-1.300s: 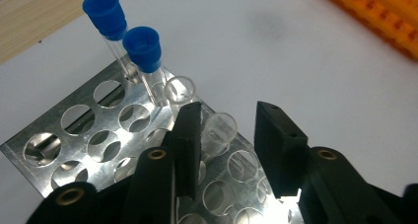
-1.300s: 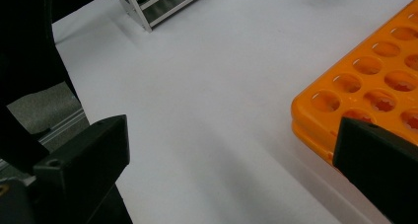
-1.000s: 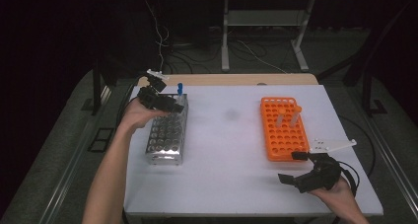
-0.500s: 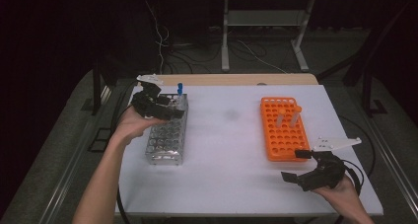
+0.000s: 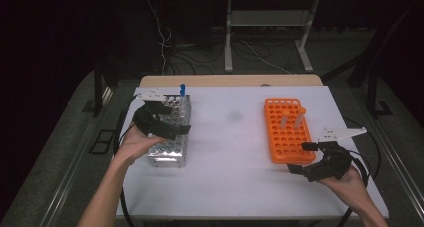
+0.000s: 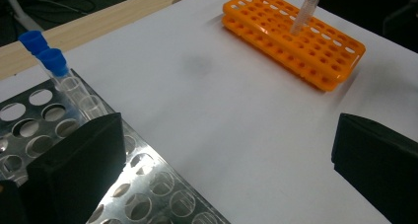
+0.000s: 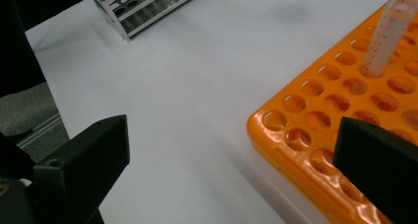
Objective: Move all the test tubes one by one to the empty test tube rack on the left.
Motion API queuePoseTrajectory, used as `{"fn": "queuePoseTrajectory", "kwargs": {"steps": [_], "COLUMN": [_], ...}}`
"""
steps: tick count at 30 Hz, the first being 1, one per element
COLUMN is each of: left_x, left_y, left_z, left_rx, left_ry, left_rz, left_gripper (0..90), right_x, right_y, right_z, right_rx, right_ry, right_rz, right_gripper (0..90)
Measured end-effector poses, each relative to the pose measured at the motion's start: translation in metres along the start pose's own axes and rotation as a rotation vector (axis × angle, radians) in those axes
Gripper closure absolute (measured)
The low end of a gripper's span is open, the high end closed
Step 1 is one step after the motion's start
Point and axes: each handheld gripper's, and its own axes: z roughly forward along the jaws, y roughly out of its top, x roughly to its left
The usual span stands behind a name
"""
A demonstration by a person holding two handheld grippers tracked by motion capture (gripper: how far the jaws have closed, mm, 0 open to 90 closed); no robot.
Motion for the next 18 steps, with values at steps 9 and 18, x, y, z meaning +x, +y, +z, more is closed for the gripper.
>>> {"fn": "queuePoseTrajectory", "kwargs": {"steps": [9,18], "left_x": [-0.024,-0.045], "left_y": [-0.016,-0.027], "left_z": [0.002,0.007], "left_rx": [-0.008,0.005], "left_ry": [-0.037,-0.069], "left_rz": [0.03,0.069], "left_gripper": [0.0,0.0], "right_x": [-0.015,-0.031], "right_y": [0.015,0.027], "right_z": [0.006,0.018], "right_rx": [0.021,0.03], "right_ry": [-0.022,-0.052], "right_rz": [-0.001,0.013], "right_gripper": [0.5,0.5]}}
